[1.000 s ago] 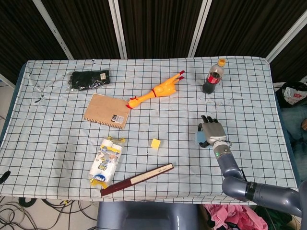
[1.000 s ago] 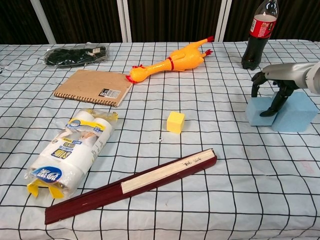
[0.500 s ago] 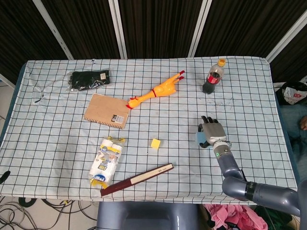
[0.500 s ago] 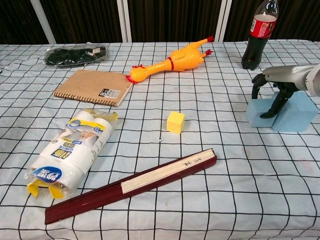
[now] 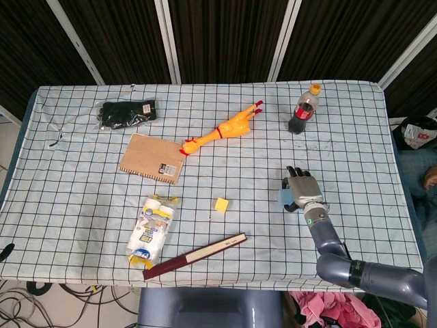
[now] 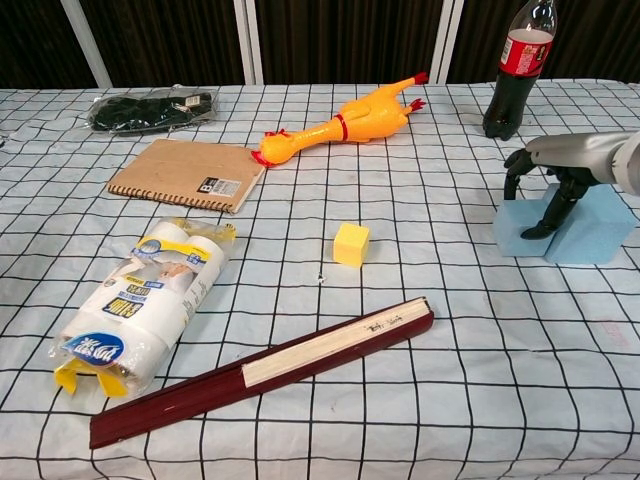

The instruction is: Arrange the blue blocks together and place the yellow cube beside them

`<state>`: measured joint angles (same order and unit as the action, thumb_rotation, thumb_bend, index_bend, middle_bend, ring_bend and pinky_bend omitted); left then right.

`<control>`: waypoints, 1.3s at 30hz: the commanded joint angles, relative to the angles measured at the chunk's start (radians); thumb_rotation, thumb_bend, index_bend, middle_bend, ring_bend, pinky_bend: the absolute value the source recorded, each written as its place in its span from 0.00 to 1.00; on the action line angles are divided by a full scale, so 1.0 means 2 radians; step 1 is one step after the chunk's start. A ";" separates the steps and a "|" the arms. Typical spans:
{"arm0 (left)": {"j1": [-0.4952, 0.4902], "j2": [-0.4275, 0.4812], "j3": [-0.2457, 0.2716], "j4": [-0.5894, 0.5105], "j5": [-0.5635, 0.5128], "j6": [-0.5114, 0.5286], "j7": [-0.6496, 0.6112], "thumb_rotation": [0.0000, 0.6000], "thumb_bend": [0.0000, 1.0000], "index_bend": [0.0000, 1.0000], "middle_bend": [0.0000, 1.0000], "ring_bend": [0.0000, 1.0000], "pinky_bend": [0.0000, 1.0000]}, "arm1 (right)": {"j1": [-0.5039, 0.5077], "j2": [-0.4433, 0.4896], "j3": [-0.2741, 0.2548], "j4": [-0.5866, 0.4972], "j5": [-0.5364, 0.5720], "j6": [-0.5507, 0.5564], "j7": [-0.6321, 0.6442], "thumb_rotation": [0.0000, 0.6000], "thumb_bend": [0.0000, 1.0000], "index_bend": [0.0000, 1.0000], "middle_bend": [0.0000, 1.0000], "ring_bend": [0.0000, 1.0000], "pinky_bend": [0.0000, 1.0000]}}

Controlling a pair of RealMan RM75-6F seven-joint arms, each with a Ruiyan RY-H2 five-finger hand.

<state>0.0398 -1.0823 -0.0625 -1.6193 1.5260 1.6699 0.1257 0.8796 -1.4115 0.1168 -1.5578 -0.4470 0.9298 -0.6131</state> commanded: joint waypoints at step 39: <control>0.000 -0.001 -0.001 0.001 -0.002 0.000 0.003 1.00 0.04 0.19 0.06 0.00 0.00 | 0.009 0.007 -0.014 -0.012 0.017 0.007 -0.021 1.00 0.28 0.32 0.00 0.00 0.09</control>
<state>0.0400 -1.0843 -0.0642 -1.6180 1.5230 1.6694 0.1321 0.8974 -1.3984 0.0893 -1.5816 -0.4133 0.9428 -0.6543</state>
